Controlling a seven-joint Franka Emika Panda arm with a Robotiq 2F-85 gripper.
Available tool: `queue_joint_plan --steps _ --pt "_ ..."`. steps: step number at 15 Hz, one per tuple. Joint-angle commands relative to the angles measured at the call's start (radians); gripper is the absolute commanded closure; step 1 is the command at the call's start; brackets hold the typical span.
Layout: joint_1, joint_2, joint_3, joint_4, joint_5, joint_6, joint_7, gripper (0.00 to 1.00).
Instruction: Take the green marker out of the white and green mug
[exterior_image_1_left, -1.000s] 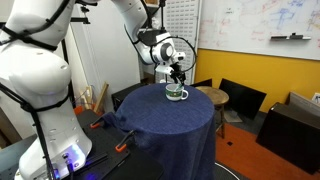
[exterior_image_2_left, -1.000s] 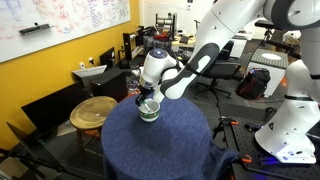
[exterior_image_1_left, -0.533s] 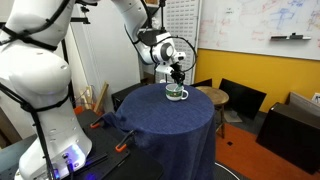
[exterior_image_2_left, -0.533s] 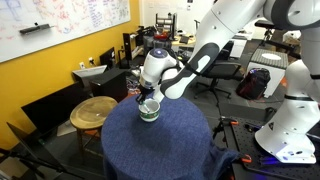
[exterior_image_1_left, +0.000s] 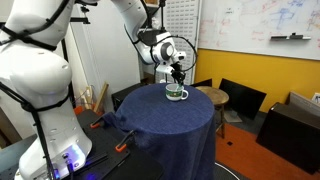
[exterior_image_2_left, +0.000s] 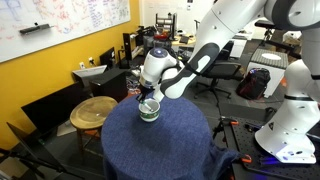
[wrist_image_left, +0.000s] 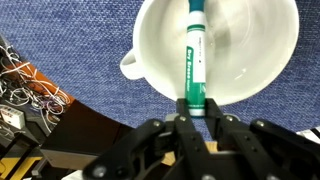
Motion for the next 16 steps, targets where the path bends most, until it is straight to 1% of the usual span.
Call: queue_joint_plan --steps 1,3,7,11,12,16 --pt "0.054 -0.010 -0.052 -0.020 -0.001 0.034 0.024 0.94" --pt "0.087 -0.017 -0.083 -0.035 -0.014 0.053 0.038 0.94" --pt "0.191 -0.028 -0.185 -0.073 -0.023 0.143 0.062 0.94" --pt "0.350 -0.037 -0.340 -0.129 -0.001 0.235 0.064 0.94" --pt "0.392 -0.042 -0.382 -0.143 -0.030 0.253 0.095 0.94" --pt "0.576 -0.036 -0.555 -0.190 -0.016 0.306 0.122 0.94"
